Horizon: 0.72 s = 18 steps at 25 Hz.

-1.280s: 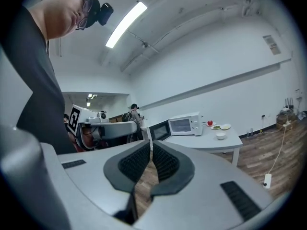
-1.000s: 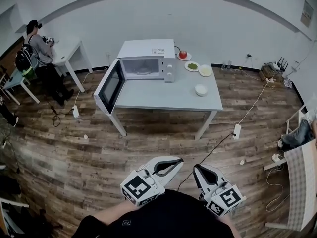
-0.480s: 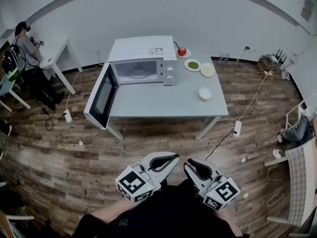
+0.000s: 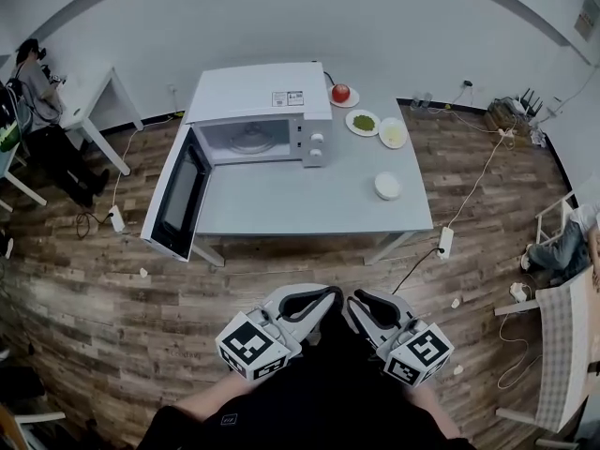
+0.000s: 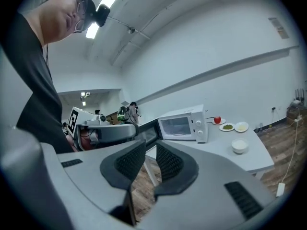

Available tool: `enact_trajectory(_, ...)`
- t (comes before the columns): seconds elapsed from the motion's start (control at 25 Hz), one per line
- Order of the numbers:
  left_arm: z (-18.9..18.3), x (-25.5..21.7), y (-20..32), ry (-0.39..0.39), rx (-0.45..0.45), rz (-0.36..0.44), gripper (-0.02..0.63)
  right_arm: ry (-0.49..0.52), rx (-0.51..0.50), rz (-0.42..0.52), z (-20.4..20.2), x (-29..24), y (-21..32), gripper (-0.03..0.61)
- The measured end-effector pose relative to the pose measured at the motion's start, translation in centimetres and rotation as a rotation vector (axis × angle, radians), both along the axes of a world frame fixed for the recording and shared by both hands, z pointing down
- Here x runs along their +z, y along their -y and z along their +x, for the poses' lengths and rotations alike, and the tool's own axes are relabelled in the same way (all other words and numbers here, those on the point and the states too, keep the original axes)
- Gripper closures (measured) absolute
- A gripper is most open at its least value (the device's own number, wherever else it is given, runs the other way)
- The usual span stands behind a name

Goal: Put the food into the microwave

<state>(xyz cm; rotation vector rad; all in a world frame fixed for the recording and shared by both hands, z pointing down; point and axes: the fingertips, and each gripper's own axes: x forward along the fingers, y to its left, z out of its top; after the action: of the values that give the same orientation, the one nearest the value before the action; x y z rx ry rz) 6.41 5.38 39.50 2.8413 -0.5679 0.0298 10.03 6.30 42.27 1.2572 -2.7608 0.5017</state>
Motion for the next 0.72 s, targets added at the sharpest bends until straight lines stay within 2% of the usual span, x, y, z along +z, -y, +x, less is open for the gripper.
enact_trajectory(0.12, 0.7, -0.2, 3.1, 0.004, -0.023, 0.010, 0.606, 0.002, 0.006, -0.015, 1.6, 0.4, 3.5, 0.499)
enact_trajectory(0.48, 4.8, -0.4, 11.8, 0.053, -0.067, 0.003, 0.606, -0.013, -0.064, -0.041, 4.8, 1.1, 13.0, 0.499)
enact_trajectory(0.72, 8.3, -0.7, 17.5, 0.079, -0.089, 0.005, 0.606, -0.037, -0.053, -0.073, 9.3, 2.8, 18.7, 0.499)
